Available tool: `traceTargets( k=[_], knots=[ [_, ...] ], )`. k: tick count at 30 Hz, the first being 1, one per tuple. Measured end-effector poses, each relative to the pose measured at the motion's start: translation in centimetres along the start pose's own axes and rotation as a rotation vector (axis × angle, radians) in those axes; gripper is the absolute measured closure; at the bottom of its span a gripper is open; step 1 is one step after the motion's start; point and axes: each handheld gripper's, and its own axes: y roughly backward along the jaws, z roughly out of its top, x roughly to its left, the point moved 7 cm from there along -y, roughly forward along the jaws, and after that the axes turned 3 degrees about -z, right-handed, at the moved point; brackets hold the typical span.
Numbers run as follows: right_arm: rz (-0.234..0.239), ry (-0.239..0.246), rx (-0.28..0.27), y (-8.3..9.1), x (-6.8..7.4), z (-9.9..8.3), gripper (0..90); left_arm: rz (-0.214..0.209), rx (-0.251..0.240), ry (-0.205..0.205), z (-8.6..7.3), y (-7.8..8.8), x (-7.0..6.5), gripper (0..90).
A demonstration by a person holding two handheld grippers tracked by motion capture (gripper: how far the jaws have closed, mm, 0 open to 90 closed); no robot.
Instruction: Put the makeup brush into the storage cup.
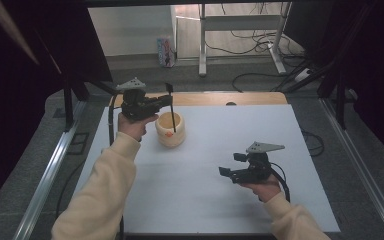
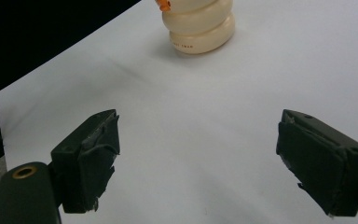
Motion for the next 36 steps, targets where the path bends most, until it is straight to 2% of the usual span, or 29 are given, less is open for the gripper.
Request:
traceTargets(
  k=[14,19,31,36],
  knots=[
    [0.0,0.001,0.008,-0.1,0.0,-0.1,13.5,0.038,-0.007,0.015,1.0,-0.2,1.8,85.6],
    [-0.001,0.002,0.01,-0.2,-0.1,-0.1,13.5,0.055,-0.012,0.026,1.2,-0.3,2.9,85.6],
    [-0.007,0.01,0.019,-0.3,-0.3,-0.2,13.5,0.082,-0.023,0.054,0.5,-1.5,5.6,85.5],
    [-0.01,0.009,0.015,-0.2,-0.4,-0.1,13.5,0.098,-0.001,0.057,-0.1,-2.2,6.4,85.5]
  ],
)
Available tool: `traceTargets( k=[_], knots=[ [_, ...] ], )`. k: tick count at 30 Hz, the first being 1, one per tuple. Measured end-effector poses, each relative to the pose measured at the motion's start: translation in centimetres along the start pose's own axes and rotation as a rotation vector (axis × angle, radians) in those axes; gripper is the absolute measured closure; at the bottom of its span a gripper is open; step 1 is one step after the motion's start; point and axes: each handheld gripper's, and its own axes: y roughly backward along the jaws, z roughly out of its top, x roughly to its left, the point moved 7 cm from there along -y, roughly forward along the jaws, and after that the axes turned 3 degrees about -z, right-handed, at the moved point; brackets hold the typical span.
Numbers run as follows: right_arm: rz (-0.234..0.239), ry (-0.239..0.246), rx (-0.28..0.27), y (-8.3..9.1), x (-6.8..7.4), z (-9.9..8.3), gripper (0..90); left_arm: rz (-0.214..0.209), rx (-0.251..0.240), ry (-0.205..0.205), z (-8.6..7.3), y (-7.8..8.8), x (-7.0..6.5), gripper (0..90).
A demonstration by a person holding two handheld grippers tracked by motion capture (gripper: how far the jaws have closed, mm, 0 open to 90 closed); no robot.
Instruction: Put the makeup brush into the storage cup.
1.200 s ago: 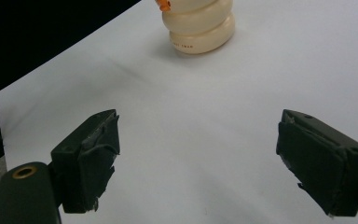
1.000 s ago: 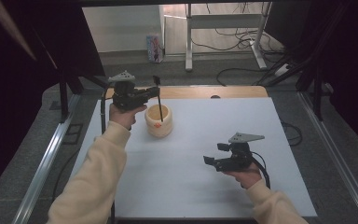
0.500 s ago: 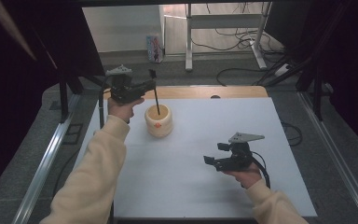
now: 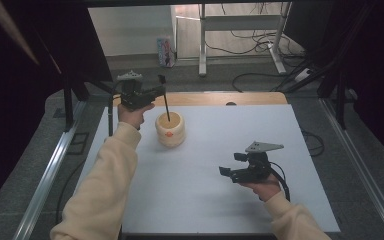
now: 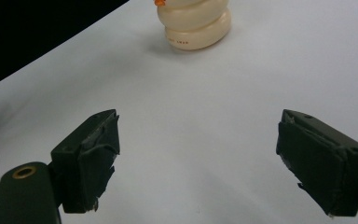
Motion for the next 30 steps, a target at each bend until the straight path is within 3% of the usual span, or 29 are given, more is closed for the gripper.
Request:
traceTargets(
  k=[7,30],
  knots=[
    [0.0,0.007,0.004,-0.1,0.1,-0.1,13.5,0.012,0.011,0.013,-0.5,-0.7,0.9,85.4],
    [-0.006,0.009,-0.011,0.1,0.0,0.1,12.9,0.017,0.059,0.013,-2.7,-2.4,1.8,85.3]
  ],
)
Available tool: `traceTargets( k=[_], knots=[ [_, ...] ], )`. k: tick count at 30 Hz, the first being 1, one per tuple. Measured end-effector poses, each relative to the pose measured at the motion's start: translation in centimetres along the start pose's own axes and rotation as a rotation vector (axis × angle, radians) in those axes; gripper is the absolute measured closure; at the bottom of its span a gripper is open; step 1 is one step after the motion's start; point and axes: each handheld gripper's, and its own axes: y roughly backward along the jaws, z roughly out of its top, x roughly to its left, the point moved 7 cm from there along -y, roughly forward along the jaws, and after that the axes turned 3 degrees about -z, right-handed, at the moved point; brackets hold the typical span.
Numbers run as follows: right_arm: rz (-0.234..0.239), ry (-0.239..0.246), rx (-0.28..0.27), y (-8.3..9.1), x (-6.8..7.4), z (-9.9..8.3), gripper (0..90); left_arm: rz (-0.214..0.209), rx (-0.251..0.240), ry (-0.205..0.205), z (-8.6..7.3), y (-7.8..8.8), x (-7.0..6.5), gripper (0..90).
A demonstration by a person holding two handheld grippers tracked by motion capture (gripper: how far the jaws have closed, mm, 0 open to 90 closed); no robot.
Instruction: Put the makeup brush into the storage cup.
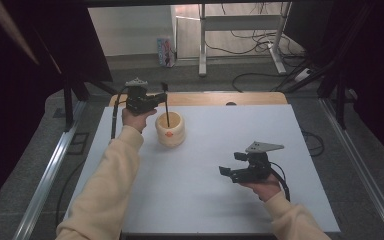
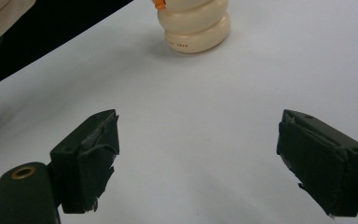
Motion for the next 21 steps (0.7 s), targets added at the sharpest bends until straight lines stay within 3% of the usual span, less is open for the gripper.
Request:
traceTargets(
  k=[12,21],
  knots=[
    [0.007,-0.016,-0.02,0.1,0.0,0.2,3.0,0.002,0.022,0.002,-1.3,-0.8,0.2,84.9],
    [0.012,-0.01,-0.011,0.2,0.0,0.2,3.7,0.001,0.023,0.009,-1.6,-1.0,0.3,84.8]
  ],
)
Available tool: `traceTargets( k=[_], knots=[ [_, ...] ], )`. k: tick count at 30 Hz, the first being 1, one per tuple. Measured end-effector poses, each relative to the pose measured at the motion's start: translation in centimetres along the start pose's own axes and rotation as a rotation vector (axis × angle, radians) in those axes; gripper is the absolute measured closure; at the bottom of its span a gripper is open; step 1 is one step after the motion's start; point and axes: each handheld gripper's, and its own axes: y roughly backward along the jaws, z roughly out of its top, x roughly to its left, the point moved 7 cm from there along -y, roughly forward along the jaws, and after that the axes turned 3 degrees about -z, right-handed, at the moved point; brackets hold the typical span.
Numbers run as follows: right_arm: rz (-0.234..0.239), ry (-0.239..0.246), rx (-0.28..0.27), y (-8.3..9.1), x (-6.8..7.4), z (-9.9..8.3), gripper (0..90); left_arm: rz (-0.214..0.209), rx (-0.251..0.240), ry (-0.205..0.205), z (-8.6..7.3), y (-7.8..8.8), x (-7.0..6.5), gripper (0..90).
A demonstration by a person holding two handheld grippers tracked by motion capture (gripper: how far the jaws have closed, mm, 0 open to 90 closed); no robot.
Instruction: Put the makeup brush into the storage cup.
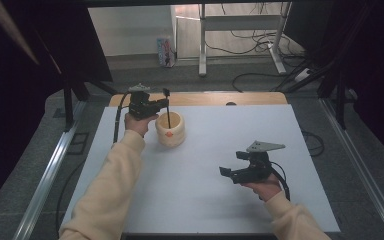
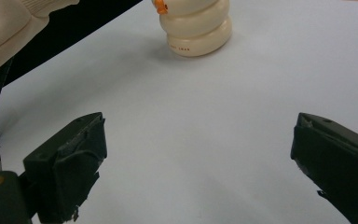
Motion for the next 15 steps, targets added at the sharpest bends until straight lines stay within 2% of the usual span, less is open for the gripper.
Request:
traceTargets(
  k=[2,3,5,6,9,12,15],
  knots=[
    [-0.001,0.001,0.001,0.0,0.0,0.0,3.9,-0.01,-0.007,0.005,0.0,0.1,0.0,84.0],
    [-0.001,0.001,0.001,0.0,0.0,0.0,3.9,-0.008,-0.005,0.008,0.0,0.1,0.0,77.3],
    [0.0,0.001,0.001,0.0,0.0,0.0,4.0,0.006,0.011,0.036,0.0,0.0,0.1,46.3],
    [0.0,0.002,0.001,0.0,0.0,0.0,4.0,0.018,0.018,0.048,0.0,0.0,0.1,34.7],
    [0.003,0.004,0.0,-0.1,0.1,0.0,4.0,0.002,0.008,0.051,0.1,0.4,-0.1,27.3],
    [0.004,0.007,-0.003,-0.1,0.1,0.0,4.1,0.012,0.009,0.031,0.2,0.8,-0.4,18.9],
    [0.004,0.005,-0.003,-0.1,0.1,0.0,4.2,0.025,0.001,0.009,0.3,1.3,-0.8,14.5]
  ],
)
